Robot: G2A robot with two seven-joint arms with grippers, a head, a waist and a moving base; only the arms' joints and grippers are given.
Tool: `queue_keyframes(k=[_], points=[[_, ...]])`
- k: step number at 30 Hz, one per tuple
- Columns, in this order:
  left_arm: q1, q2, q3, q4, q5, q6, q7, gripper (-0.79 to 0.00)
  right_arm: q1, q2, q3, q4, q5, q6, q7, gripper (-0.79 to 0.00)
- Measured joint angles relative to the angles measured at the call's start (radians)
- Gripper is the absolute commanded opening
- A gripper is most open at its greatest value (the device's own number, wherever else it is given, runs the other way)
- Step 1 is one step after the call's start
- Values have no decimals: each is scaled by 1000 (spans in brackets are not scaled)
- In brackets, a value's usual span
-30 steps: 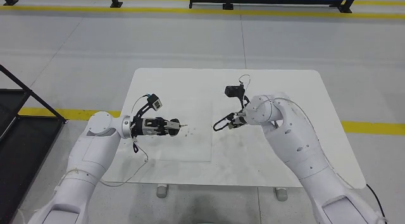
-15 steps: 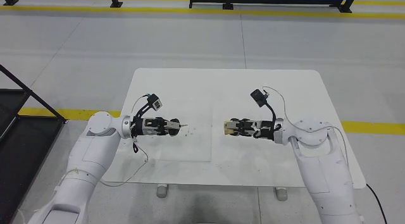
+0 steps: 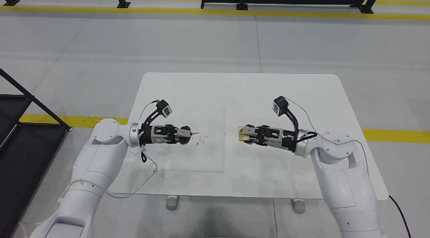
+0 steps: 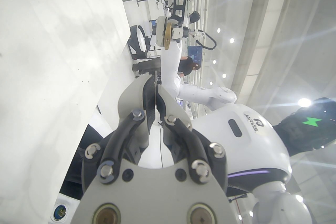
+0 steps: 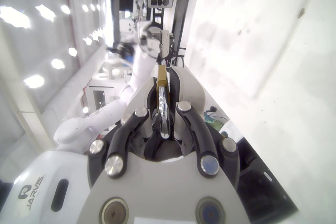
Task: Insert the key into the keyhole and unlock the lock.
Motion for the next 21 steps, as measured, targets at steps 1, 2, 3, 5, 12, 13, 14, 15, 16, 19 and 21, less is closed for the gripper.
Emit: queue_keyframes(k=[1, 2, 3, 5, 12, 13, 14, 15, 16, 19, 21], points=[[0, 0, 0, 0, 0, 0, 0, -785, 0, 0, 0, 0, 0, 0, 0, -785], [0, 0, 0, 0, 0, 0, 0, -785, 0, 0, 0, 0, 0, 0, 0, -785], [0, 0, 0, 0, 0, 0, 0, -785, 0, 0, 0, 0, 0, 0, 0, -785], [0, 0, 0, 0, 0, 0, 0, -785, 0, 0, 0, 0, 0, 0, 0, -785], [29, -10, 45, -53, 10, -3, 69, -785, -11, 1, -3, 0, 0, -6, -25, -785], [32, -13, 60, -67, 20, -9, 94, -785, -20, 2, -4, 2, 5, -12, -44, -785], [33, -15, 71, -75, 31, -14, 114, -785, -25, 3, -4, 4, 12, -17, -56, -785], [33, -17, 81, -81, 41, -19, 133, -785, -30, 3, -4, 7, 21, -22, -65, -785], [33, -20, 94, -88, 48, -22, 155, -785, -35, 4, -5, 10, 35, -31, -75, -785], [33, -26, 118, -97, 43, -34, 188, -785, -48, 5, -8, 24, 72, -59, -100, -785], [33, -29, 131, -100, 39, -46, 204, -785, -52, 5, -13, 34, 93, -75, -112, -785]])
